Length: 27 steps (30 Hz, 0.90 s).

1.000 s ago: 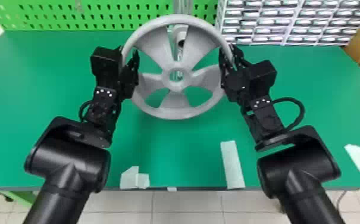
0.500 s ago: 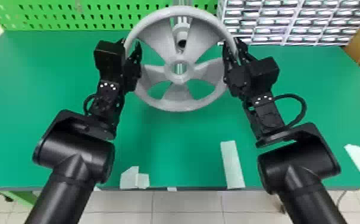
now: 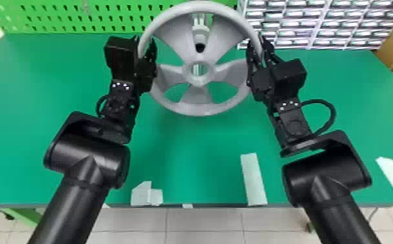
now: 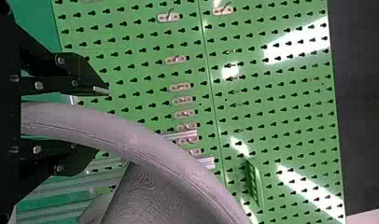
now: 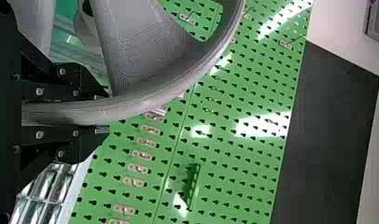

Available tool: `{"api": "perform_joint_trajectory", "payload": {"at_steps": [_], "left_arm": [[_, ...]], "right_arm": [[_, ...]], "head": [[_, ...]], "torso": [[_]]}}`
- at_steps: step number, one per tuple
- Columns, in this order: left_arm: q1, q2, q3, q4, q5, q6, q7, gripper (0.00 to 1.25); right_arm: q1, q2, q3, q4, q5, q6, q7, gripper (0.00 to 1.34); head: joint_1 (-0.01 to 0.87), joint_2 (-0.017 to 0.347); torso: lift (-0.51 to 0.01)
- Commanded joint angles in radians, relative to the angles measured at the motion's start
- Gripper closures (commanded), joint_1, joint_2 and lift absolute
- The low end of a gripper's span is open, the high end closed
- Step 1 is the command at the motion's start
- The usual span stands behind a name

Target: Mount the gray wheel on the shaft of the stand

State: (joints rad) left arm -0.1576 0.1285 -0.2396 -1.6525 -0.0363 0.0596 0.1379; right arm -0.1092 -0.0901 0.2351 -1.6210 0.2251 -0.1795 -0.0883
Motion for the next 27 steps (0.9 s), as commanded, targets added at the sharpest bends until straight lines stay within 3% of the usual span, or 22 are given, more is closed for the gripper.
{"api": "perform_joint_trajectory", "payload": {"at_steps": [1, 27], "left_arm": [[-0.017, -0.006, 0.000, 0.020, 0.004, -0.006, 0.003, 0.87], [-0.085, -0.006, -0.013, 0.114, 0.004, -0.084, 0.003, 0.87]], "right_arm": [[-0.010, 0.001, -0.002, 0.009, 0.002, -0.006, -0.002, 1.17], [-0.061, 0.003, -0.002, 0.064, 0.000, -0.032, -0.018, 1.17]], "head": [[0.865, 0.052], [0.865, 0.052]], "torso": [[-0.101], [-0.101]]}}
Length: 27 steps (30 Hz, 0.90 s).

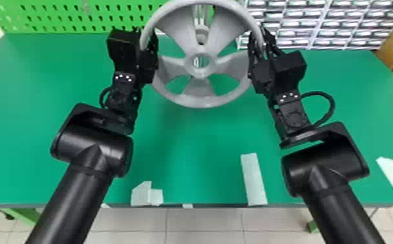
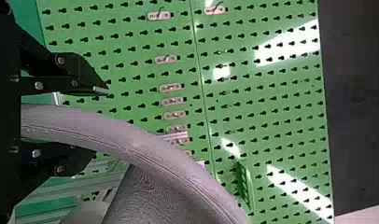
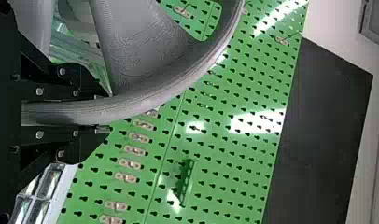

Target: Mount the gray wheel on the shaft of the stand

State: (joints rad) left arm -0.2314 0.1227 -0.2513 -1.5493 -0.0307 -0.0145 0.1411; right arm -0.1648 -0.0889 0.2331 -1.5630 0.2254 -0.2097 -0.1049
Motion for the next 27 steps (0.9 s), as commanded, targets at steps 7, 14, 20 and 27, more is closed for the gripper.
{"api": "perform_joint_trajectory", "payload": {"at_steps": [7, 14, 20, 27], "left_arm": [[-0.028, 0.000, 0.001, 0.038, -0.006, -0.041, 0.000, 0.87], [-0.032, 0.000, 0.000, 0.044, 0.000, -0.042, 0.002, 0.87], [-0.036, 0.000, 0.003, 0.048, -0.005, -0.042, 0.002, 0.87], [-0.051, 0.000, 0.001, 0.078, -0.005, -0.062, 0.003, 0.87]], "right_arm": [[-0.018, 0.001, 0.002, 0.023, -0.001, -0.014, -0.006, 1.17], [-0.025, 0.001, -0.001, 0.029, -0.005, -0.014, -0.010, 1.17], [-0.030, 0.001, 0.000, 0.037, -0.005, -0.016, -0.012, 1.17], [-0.042, 0.001, 0.000, 0.050, -0.005, -0.025, -0.019, 1.17]], "head": [[0.865, 0.052], [0.865, 0.052], [0.865, 0.052], [0.865, 0.052]], "torso": [[-0.101], [-0.101], [-0.101], [-0.101]]}}
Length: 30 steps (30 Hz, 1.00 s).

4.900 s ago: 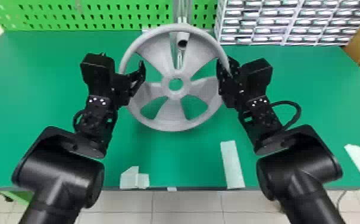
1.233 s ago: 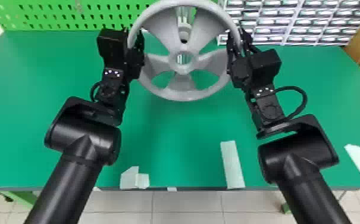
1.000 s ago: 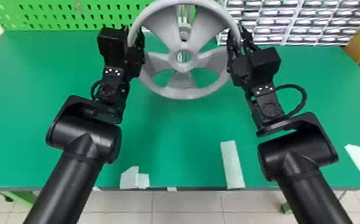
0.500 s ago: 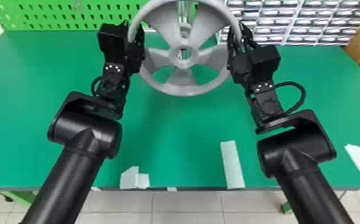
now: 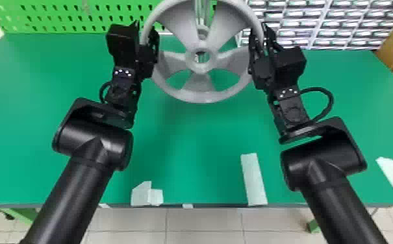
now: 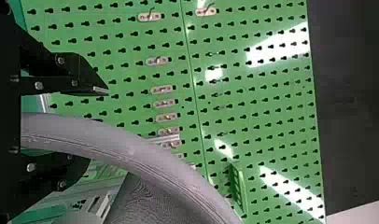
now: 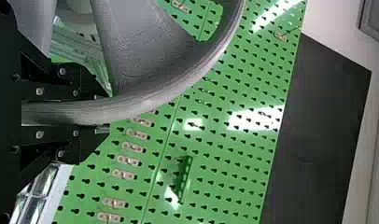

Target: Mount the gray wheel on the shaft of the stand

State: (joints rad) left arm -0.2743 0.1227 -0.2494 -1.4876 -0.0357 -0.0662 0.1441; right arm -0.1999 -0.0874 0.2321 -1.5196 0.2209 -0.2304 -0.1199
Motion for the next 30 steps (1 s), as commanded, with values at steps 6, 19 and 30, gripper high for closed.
{"api": "perform_joint_trajectory", "payload": {"at_steps": [6, 19, 30], "left_arm": [[-0.019, -0.002, -0.001, 0.032, -0.003, -0.021, 0.000, 0.87], [-0.037, -0.002, 0.002, 0.046, -0.013, -0.040, 0.000, 0.87], [-0.043, -0.002, 0.007, 0.046, -0.016, -0.038, 0.005, 0.87]], "right_arm": [[-0.013, 0.000, 0.001, 0.019, 0.000, -0.010, -0.007, 1.17], [-0.030, 0.002, 0.003, 0.042, -0.005, -0.024, -0.017, 1.17], [-0.041, 0.000, 0.009, 0.050, -0.009, -0.023, -0.021, 1.17]], "head": [[0.865, 0.052], [0.865, 0.052], [0.865, 0.052]], "torso": [[-0.101], [-0.101], [-0.101]]}}
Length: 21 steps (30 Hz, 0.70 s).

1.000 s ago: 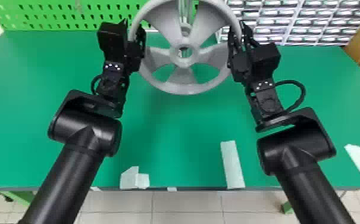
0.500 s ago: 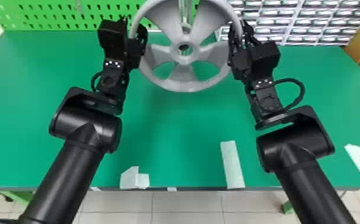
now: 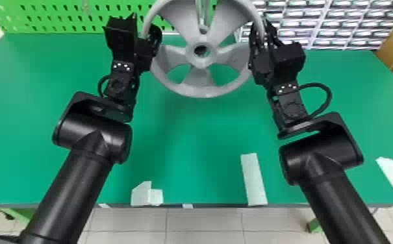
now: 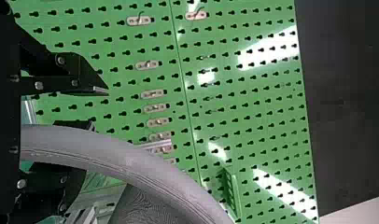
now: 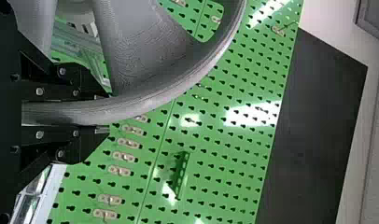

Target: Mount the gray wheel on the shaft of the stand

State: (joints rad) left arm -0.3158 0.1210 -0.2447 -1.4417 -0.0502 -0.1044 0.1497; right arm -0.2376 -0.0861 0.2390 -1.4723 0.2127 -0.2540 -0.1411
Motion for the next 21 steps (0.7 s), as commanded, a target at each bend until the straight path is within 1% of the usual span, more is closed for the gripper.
{"api": "perform_joint_trajectory", "payload": {"at_steps": [1, 9, 21], "left_arm": [[-0.002, 0.000, 0.002, 0.001, -0.002, 0.000, 0.001, 0.87], [-0.003, 0.000, 0.005, 0.000, -0.007, 0.000, 0.001, 0.87], [-0.017, 0.000, 0.024, 0.015, -0.019, -0.004, 0.002, 0.87]], "right_arm": [[-0.003, -0.001, 0.002, 0.004, -0.001, 0.001, 0.000, 1.17], [-0.008, 0.000, 0.005, 0.013, -0.003, 0.001, -0.002, 1.17], [-0.031, 0.003, 0.002, 0.052, -0.006, -0.010, -0.005, 1.17]], "head": [[0.865, 0.052], [0.865, 0.052], [0.865, 0.052]], "torso": [[-0.101], [-0.101], [-0.101]]}}
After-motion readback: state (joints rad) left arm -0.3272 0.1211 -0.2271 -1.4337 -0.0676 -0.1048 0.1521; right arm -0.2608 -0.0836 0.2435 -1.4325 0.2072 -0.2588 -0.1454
